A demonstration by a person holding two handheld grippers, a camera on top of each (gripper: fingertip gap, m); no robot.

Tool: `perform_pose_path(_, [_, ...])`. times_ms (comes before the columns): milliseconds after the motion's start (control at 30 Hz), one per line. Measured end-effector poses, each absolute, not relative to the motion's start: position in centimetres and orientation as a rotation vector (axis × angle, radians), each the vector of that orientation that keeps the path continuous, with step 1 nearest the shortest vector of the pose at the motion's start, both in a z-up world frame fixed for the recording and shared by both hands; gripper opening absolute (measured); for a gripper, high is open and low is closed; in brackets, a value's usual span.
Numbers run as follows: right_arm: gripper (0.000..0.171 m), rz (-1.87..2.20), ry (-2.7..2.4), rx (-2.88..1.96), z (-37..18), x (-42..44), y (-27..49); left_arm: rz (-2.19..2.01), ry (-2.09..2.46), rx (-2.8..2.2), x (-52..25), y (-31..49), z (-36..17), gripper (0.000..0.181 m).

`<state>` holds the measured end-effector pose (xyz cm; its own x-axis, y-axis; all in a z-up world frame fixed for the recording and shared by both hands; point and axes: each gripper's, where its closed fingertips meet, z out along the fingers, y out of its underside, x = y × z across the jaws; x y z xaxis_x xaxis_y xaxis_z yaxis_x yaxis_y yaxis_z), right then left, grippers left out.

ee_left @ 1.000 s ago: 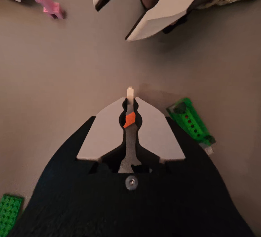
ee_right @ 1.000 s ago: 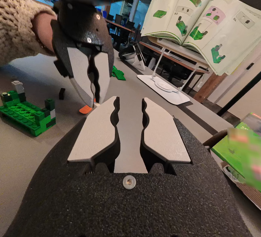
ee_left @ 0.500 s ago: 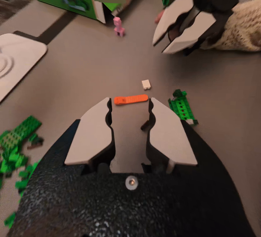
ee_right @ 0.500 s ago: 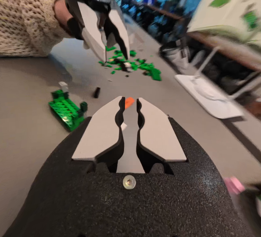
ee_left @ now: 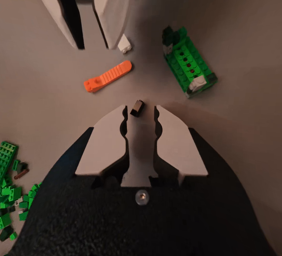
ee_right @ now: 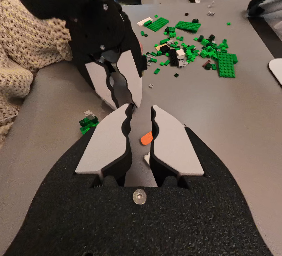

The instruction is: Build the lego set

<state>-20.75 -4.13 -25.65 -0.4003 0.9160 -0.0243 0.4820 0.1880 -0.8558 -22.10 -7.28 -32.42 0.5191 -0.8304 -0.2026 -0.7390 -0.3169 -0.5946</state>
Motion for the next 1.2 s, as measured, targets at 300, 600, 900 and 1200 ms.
perform_pose_path(300, [0.030,1.239,-1.653,-1.333,-22.8,-20.1,-3.3,0.313,1.020,-1.572,-22.2,-3.9,-24.2,0.008])
perform_pose_path(600, [0.023,1.391,-1.572,-1.217,-19.9,-20.2,-5.2,0.594,0.934,-1.263,-20.4,-4.4,-20.1,0.007])
perform_pose_path(900, [0.016,1.276,-1.667,-1.229,-20.7,-19.3,-3.6,0.151,0.885,-1.518,-19.1,-6.6,-23.2,0.048])
perform_pose_path(1200, [0.016,1.121,-1.773,-1.150,-20.5,-17.9,-3.1,-0.393,0.692,-2.048,-17.0,-12.3,-30.9,0.064])
